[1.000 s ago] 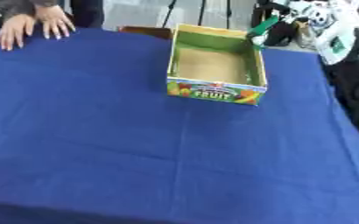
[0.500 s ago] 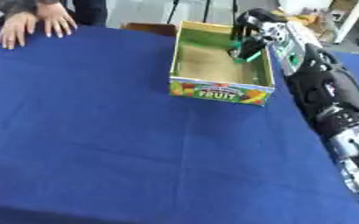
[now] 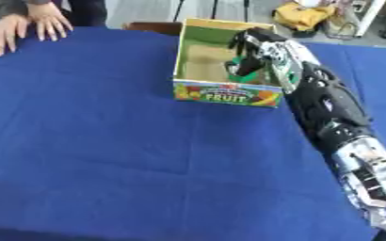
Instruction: Pick up objects on the table and place them in the box.
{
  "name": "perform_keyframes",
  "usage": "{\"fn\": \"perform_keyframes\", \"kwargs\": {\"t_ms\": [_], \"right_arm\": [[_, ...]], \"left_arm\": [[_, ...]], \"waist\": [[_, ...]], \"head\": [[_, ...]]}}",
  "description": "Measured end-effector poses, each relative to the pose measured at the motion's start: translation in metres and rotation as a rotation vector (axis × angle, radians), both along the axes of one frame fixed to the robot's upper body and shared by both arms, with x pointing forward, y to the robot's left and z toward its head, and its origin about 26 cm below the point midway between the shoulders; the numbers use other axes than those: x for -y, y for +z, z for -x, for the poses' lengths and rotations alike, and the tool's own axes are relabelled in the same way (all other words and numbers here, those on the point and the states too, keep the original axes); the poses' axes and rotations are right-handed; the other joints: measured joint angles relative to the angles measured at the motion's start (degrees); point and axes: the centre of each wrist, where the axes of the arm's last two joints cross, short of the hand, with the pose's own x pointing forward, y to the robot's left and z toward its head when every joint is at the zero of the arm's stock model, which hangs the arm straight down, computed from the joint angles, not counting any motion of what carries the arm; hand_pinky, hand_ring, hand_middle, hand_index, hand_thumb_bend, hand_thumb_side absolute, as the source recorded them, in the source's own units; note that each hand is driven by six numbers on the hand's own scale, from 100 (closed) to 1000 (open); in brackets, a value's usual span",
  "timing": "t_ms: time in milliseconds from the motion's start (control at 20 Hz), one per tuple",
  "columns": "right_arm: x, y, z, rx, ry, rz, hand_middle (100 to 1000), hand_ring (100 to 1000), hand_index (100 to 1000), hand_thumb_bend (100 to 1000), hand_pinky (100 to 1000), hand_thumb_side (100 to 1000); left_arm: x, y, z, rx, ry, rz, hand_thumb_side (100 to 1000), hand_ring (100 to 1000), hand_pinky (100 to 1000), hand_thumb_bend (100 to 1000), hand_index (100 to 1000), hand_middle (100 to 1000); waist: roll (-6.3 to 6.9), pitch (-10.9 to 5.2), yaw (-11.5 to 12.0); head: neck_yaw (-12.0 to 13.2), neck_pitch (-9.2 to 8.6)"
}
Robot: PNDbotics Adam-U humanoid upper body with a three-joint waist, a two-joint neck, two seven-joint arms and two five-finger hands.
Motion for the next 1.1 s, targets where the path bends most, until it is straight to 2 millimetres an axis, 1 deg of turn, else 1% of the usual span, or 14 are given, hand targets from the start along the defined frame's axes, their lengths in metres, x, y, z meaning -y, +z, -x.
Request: {"fn": "perform_keyframes", "kwargs": {"t_ms": [50,100,150,300,450,600,700,800,950,1100], "right_arm": [[-0.001,-0.001,0.0,0.016,0.003,-0.004,747,705,869,265,561,359],[-0.002,-0.002,0.0,0.033,0.005,-0.007,782,747,891,317,616,397],[-0.003,-0.003,0.0,0.049,0.008,-0.011,807,773,904,347,649,416],[-0.005,-0.003,0.001,0.095,0.014,-0.011,852,822,927,451,714,464],[-0.008,-0.001,0.001,0.131,0.035,0.003,864,844,927,496,749,478],[-0.013,0.004,0.003,0.167,0.063,0.022,861,845,924,504,751,483],[-0.014,0.009,0.006,0.197,0.084,0.027,844,820,920,483,724,483],[-0.011,0.017,0.011,0.236,0.105,0.026,827,802,916,461,699,474],[-0.003,0.032,0.025,0.296,0.148,0.008,814,782,913,427,673,472],[0.008,0.047,0.046,0.35,0.19,-0.022,797,762,908,416,653,472]], "left_arm": [[0.0,0.0,0.0,0.0,0.0,0.0,703,827,665,634,765,717],[0.0,0.0,0.0,0.0,0.0,0.001,703,827,665,633,764,717],[0.001,0.0,0.0,0.0,-0.001,0.003,703,827,665,633,764,717],[0.002,-0.001,0.0,0.0,-0.002,0.008,703,826,665,634,764,716],[0.002,-0.001,0.0,0.0,-0.001,0.008,702,826,666,635,764,716],[0.002,-0.001,0.0,0.0,0.0,0.008,701,825,666,636,764,716],[0.002,-0.001,0.0,-0.001,0.001,0.008,701,825,666,636,764,716],[0.001,-0.003,0.001,-0.004,0.004,0.009,700,825,666,636,764,715],[-0.002,-0.005,0.004,-0.01,0.019,0.012,699,824,666,636,764,715],[-0.005,-0.007,0.006,-0.015,0.035,0.015,699,824,666,631,763,715]], "waist": [[0.01,0.0,0.0],[0.04,0.0,0.0],[0.1,0.0,0.0],[0.35,0.0,0.0],[0.38,0.0,-0.5],[0.49,-0.06,-1.3],[0.6,-0.37,-2.0],[0.72,-0.88,-3.0],[0.82,-1.68,-5.0],[1.14,-2.25,-7.1]], "head": [[0.0,0.0],[0.0,0.0],[-0.1,0.0],[-0.1,0.0],[0.0,0.0],[0.2,0.0],[0.5,0.03],[0.8,0.07],[1.6,0.11],[2.5,0.14]]}}
